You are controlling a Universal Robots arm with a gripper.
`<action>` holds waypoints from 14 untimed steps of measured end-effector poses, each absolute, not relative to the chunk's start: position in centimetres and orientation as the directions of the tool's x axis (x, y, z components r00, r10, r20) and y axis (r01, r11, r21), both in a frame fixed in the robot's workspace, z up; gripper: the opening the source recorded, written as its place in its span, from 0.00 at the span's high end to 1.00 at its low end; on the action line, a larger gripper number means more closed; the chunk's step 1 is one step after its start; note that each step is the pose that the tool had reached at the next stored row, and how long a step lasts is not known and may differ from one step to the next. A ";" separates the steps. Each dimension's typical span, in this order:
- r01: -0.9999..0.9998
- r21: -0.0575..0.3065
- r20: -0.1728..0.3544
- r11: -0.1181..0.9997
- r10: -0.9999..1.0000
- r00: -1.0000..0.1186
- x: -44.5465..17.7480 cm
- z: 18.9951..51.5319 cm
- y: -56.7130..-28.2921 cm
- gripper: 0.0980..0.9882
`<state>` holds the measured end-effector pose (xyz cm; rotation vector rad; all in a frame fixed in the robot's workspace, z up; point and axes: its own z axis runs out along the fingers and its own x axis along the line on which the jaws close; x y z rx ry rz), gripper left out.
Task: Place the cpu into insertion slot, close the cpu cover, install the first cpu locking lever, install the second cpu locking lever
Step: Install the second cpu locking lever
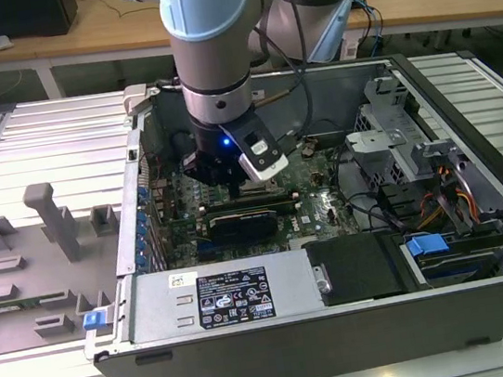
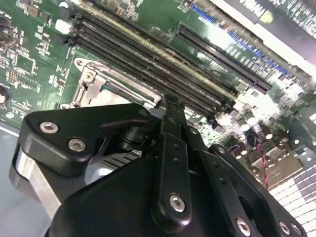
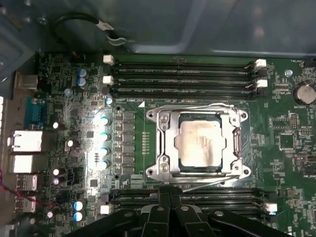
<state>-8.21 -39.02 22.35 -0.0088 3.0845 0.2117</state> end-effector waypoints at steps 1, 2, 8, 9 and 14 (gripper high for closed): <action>-0.009 0.144 -0.050 0.990 -0.002 -0.999 -8.2 22.3 -39.2 0.99; -0.009 0.158 -0.050 0.987 -0.001 -0.999 -8.3 22.2 -39.5 0.99; -0.011 0.206 -0.051 0.978 -0.001 -0.999 -8.4 21.9 -39.7 0.99; -0.011 0.211 -0.051 0.977 0.000 -0.999 -8.5 21.8 -39.7 0.99; -0.012 0.225 -0.051 0.974 0.000 -0.999 -8.8 21.0 -39.4 0.99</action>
